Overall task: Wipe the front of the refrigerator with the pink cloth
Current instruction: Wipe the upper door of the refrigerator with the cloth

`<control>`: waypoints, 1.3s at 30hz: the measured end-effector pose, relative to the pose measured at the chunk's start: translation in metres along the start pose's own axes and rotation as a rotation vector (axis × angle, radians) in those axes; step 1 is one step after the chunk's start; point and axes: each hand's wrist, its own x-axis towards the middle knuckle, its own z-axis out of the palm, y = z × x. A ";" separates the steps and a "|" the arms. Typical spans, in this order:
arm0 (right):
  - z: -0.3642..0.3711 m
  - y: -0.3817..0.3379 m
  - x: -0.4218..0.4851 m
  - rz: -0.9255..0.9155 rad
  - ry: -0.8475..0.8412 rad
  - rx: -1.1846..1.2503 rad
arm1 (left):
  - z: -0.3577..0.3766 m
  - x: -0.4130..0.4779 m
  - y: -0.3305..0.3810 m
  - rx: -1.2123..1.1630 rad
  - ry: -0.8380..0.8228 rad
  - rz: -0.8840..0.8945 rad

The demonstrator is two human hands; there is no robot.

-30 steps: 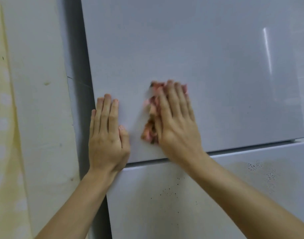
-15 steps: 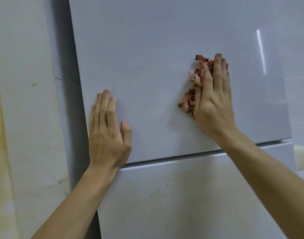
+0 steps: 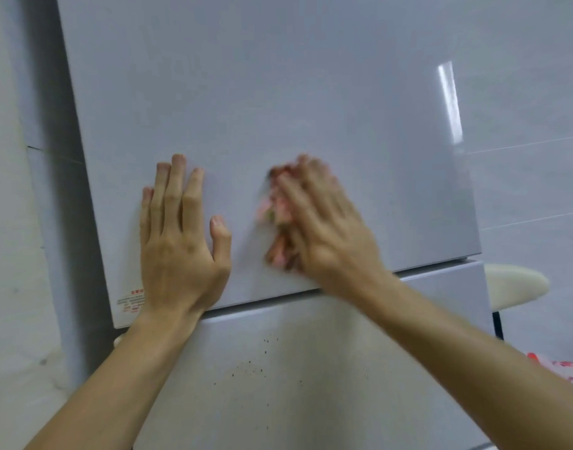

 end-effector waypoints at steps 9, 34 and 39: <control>0.000 -0.009 0.000 0.294 0.128 0.048 | 0.012 -0.009 0.011 0.066 -0.041 0.081; -0.002 -0.016 -0.037 0.140 0.050 0.061 | 0.029 -0.003 0.052 0.035 -0.029 0.071; -0.025 0.040 -0.031 0.045 0.010 0.036 | 0.030 -0.002 0.052 0.051 -0.017 0.081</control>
